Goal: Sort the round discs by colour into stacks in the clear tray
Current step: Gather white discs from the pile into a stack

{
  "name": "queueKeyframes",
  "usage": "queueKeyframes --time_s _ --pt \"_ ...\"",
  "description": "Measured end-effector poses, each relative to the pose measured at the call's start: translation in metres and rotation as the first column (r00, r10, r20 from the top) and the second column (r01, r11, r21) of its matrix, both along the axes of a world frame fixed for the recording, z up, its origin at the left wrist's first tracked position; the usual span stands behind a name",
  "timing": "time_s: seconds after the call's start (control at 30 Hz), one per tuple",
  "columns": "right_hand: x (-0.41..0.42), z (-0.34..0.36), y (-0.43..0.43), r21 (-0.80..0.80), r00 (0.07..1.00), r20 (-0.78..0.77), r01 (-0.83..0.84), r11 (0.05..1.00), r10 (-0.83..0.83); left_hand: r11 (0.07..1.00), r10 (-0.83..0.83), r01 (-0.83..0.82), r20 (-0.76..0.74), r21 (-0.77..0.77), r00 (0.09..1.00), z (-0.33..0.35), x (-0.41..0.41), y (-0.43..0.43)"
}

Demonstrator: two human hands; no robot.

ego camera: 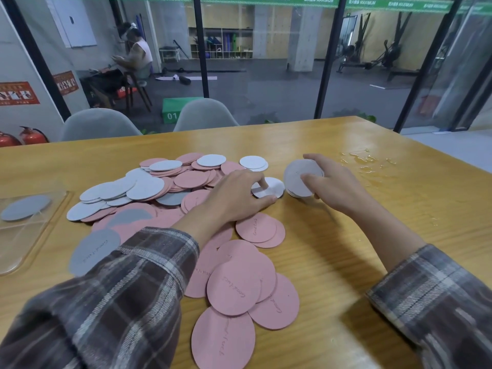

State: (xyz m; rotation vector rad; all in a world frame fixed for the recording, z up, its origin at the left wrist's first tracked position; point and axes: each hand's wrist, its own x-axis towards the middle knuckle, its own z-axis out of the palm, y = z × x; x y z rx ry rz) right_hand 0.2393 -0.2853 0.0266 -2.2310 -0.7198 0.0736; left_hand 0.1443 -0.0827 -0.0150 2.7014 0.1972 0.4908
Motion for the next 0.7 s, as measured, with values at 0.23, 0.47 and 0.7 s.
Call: queueKeyframes --time_s 0.23,0.47,0.7 --pt "-0.0005 0.0007 -0.0005 0.000 1.000 -0.023 0.020 1.000 -0.020 0.998 -0.043 0.044 0.019 -0.053 0.999 -0.0004 0.0014 -0.0017" --pt "-0.0042 0.0024 0.0006 0.005 1.000 -0.015 0.012 1.000 -0.011 0.991 -0.114 0.111 -0.029 -0.071 0.993 0.0043 -0.0005 -0.0025" --pt "-0.0084 0.0037 0.0006 0.018 1.000 -0.006 0.002 1.000 -0.002 0.987 -0.123 0.115 -0.064 -0.113 0.990 0.0093 -0.0030 -0.0052"
